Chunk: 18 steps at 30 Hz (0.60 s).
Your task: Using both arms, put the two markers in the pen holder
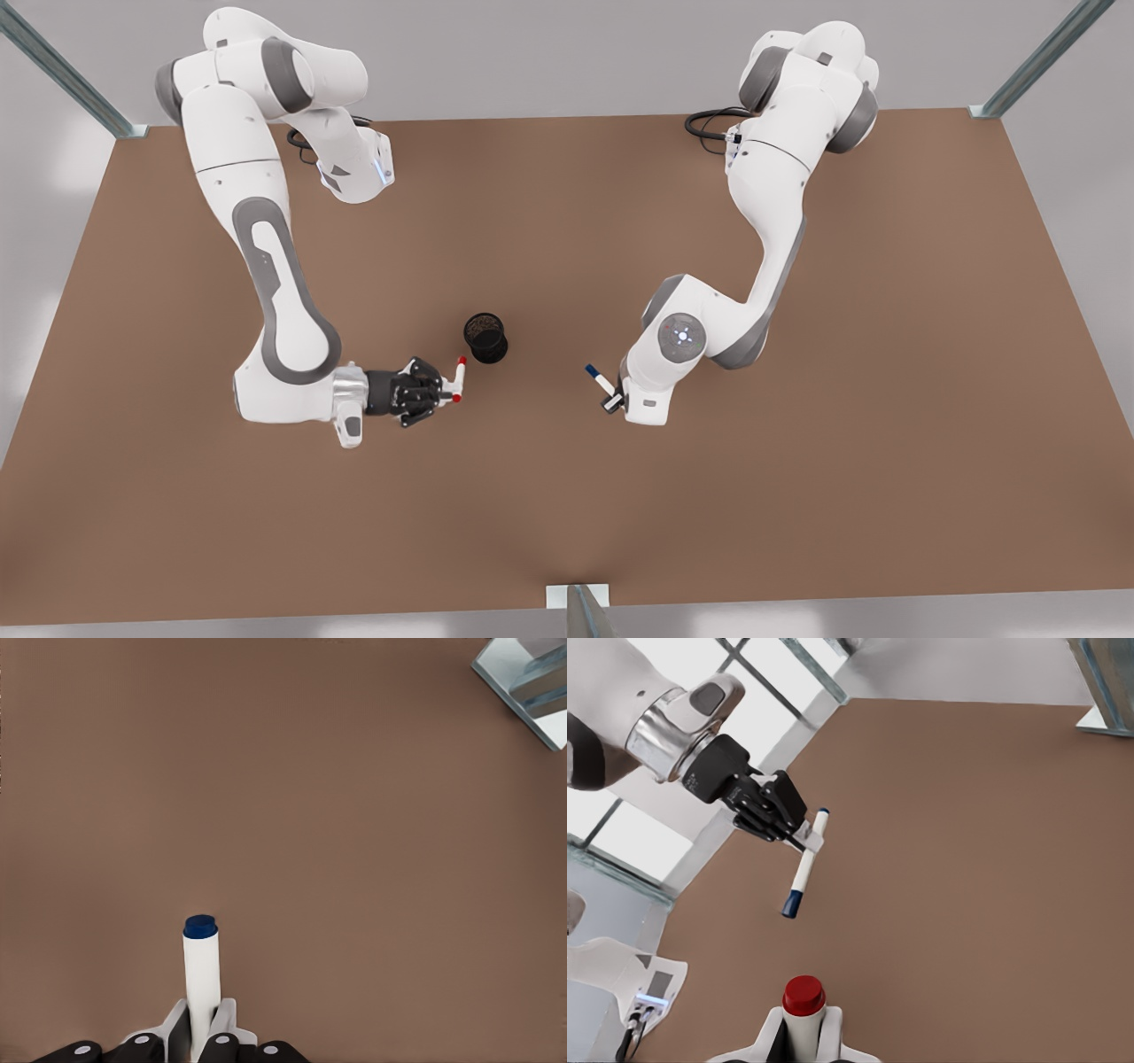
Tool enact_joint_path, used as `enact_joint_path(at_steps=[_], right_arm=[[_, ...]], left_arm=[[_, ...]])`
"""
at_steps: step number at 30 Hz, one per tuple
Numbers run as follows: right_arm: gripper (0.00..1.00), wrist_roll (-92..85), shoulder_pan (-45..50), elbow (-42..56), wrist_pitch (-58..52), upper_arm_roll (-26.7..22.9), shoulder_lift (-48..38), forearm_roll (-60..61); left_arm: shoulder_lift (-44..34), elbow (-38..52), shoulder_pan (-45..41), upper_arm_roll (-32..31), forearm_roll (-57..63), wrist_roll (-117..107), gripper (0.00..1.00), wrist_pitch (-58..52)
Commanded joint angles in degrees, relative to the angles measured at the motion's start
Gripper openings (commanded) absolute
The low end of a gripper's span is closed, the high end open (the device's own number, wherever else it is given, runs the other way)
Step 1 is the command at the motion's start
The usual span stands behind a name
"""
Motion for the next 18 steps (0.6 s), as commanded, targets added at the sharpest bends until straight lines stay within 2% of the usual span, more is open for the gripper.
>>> enact_joint_path(at_steps=[1, 8, 18], right_arm=[[0.26, -78.9, -0.2, -0.8, -2.2, 0.5, -0.3, 5.2], [0.26, -81.0, -0.8, -9.1, -8.5, 1.3, -3.4, 6.9], [0.26, -86.0, -0.6, -17.0, -11.0, 1.3, -5.9, 8.3]], left_arm=[[0.1, 0.0, -0.1, 0.0, 0.0, -14.0, 0.28, 0.2], [0.2, 0.1, -0.1, 0.0, 0.0, -14.2, 0.28, 0.3], [0.8, 1.0, 0.0, 0.0, 0.0, -14.9, 0.28, 0.4]])
